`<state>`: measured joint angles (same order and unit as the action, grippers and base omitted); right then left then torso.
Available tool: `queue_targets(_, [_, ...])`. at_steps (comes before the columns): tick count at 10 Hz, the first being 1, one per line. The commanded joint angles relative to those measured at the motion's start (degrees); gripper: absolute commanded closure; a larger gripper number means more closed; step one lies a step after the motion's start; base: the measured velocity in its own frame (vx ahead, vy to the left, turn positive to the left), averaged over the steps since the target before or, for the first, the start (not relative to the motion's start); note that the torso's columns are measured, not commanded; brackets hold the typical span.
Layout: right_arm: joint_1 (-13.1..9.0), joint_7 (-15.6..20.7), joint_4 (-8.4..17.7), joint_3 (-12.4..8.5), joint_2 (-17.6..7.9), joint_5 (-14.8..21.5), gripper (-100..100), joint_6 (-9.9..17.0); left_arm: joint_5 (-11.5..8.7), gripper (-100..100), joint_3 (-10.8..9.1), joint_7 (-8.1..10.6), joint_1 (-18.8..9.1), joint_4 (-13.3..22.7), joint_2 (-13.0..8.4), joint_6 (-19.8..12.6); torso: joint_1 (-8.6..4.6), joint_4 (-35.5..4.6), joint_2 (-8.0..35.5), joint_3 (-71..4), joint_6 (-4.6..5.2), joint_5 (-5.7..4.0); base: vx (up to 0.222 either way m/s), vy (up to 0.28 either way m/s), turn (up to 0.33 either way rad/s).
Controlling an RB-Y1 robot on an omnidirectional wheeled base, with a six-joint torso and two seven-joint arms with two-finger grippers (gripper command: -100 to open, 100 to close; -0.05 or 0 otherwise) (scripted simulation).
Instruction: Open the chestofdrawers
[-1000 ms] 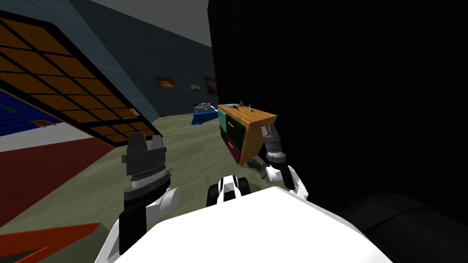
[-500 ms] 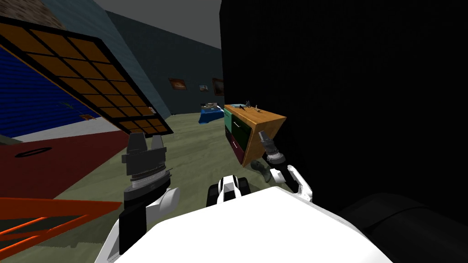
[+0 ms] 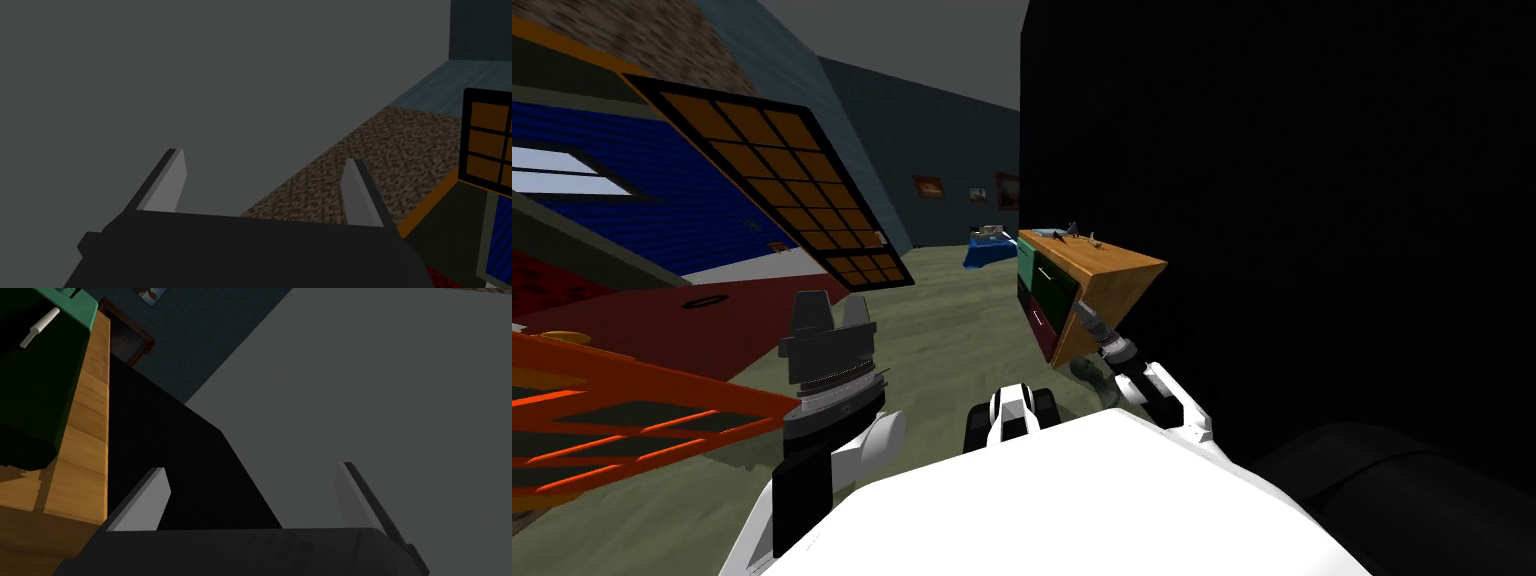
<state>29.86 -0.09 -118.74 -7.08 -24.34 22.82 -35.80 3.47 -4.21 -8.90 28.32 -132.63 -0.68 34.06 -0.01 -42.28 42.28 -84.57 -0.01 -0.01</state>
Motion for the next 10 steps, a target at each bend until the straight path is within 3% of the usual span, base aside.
queue_targets(1, [1.3, 0.1, 3.0, -1.3, -3.3, 2.9, -100, -0.9, 0.0, 0, 0.0, 0.0, 0.0, 0.0, 0.0, 0.0, 0.03, 0.0, 0.0, 0.0, 0.0, 0.01, 0.002, 0.02, 0.116])
queue_targets(3, [2.3, 0.2, 6.3, -2.7, -7.3, 6.9, -100, -1.3, 0.0, 0, 0.0, 0.0, 0.0, 0.0, 0.0, 0.0, 0.0, 0.0, 0.0, 0.0, -0.01, 0.0, 0.005, 0.03, 0.259])
queue_targets(4, [2.3, 0.2, 7.1, -2.7, -7.8, 7.2, -100, -1.3, 0.0, 0, 0.0, 0.0, 0.0, 0.0, 0.0, 0.0, 0.03, 0.0, 0.0, 0.0, 0.01, 0.01, 0.008, 0.023, 0.099])
queue_targets(6, [3.3, 0.4, 11.3, -4.0, -12.1, 11.0, -100, -1.7, 0.0, 0, 0.0, 0.0, 0.0, 0.0, 0.0, 0.0, 0.02, 0.0, 0.0, 0.0, -0.02, 0.01, 0.006, 0.034, 0.28])
queue_targets(7, [3.3, 0.4, 11.6, -4.0, -12.5, 11.5, -100, -1.7, 0.0, 0, 0.0, 0.0, 0.0, 0.0, 0.0, 0.0, 0.05, 0.0, 0.0, 0.0, 0.0, 0.02, 0.01, 0.023, 0.098])
queue_targets(8, [3.8, 0.5, 13.1, -4.7, -14.9, 13.7, -100, -1.9, 0.0, 0, -0.01, 0.0, 0.0, 0.0, 0.0, 0.0, 0.0, 0.0, 0.0, 0.0, 0.07, 0.01, 0.007, 0.028, 0.18])
queue_targets(9, [3.8, 0.5, 13.9, -4.7, -14.9, 13.7, -100, -1.9, 0.0, 0, 0.0, 0.0, 0.0, 0.0, 0.0, 0.0, 0.0, 0.0, 0.0, 0.0, 0.0, 0.0, 0.006, 0.02, 0.122])
queue_targets(10, [4.3, 0.6, 16.0, -5.4, -17.3, 15.9, -100, -2.1, 0.0, 0, -0.01, 0.0, 0.0, 0.0, 0.0, 0.0, -0.01, 0.0, 0.0, 0.0, 0.04, -0.01, 0.009, 0.03, 0.217])
